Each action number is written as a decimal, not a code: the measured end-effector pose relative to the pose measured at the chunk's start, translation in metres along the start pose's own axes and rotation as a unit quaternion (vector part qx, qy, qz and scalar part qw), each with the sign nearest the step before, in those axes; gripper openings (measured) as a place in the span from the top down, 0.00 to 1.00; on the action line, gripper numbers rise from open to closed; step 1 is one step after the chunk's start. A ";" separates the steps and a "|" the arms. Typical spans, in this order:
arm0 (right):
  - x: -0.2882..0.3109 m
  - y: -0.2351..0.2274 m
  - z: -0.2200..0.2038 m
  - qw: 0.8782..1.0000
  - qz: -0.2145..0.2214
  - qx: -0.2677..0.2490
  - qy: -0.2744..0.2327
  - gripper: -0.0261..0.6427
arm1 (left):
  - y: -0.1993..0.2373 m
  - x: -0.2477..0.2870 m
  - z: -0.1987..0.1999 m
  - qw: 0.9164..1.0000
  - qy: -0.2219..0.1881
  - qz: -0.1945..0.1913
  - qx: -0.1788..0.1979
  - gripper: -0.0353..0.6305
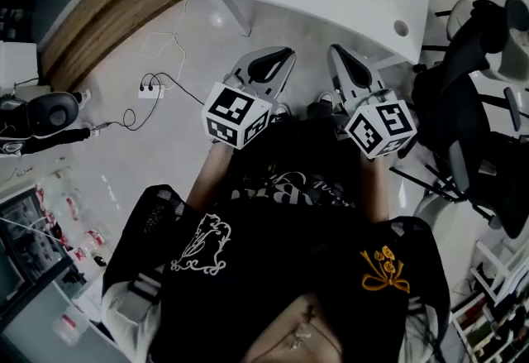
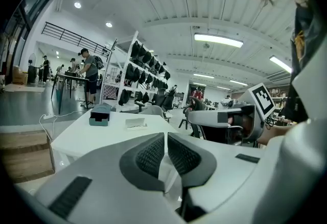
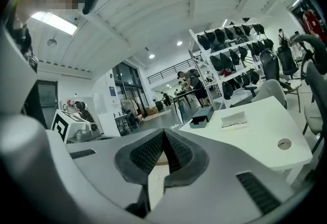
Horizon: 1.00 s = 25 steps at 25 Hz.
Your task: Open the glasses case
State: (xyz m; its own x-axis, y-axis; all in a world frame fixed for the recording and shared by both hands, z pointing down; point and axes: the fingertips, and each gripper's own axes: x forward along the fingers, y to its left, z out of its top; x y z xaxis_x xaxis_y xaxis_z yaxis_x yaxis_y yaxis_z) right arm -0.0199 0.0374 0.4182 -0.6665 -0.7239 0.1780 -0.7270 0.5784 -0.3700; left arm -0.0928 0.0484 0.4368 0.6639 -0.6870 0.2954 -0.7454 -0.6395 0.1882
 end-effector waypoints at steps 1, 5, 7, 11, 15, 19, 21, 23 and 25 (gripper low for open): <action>0.000 0.002 -0.001 1.000 0.001 -0.003 0.003 0.94 | 0.000 -0.001 0.000 1.000 -0.002 -0.001 0.000 0.89; -0.003 0.008 -0.005 1.000 0.006 -0.014 0.014 0.94 | -0.004 -0.006 0.001 1.000 -0.009 -0.004 -0.003 0.90; -0.003 0.011 -0.006 1.000 0.012 -0.007 0.017 0.94 | -0.005 -0.008 0.001 1.000 -0.012 -0.004 -0.004 0.90; -0.002 0.016 -0.005 1.000 0.016 -0.014 0.023 0.94 | -0.006 -0.011 0.003 1.000 -0.016 -0.002 -0.002 0.90; -0.002 0.019 -0.007 0.999 0.017 -0.025 0.031 0.94 | -0.008 -0.013 0.003 1.000 -0.018 -0.002 0.000 0.90; -0.004 0.018 -0.008 0.999 0.015 -0.029 0.036 0.94 | -0.010 -0.012 0.004 1.000 -0.019 -0.004 0.003 0.90; -0.004 0.018 -0.007 0.999 0.014 -0.028 0.038 0.94 | -0.011 -0.011 0.006 1.000 -0.020 -0.004 0.004 0.90; -0.006 0.017 -0.006 0.999 0.013 -0.028 0.039 0.94 | -0.012 -0.011 0.008 1.000 -0.020 -0.005 0.005 0.90; -0.007 0.016 -0.005 0.999 0.011 -0.029 0.041 0.94 | -0.014 -0.011 0.009 1.000 -0.021 -0.006 0.006 0.90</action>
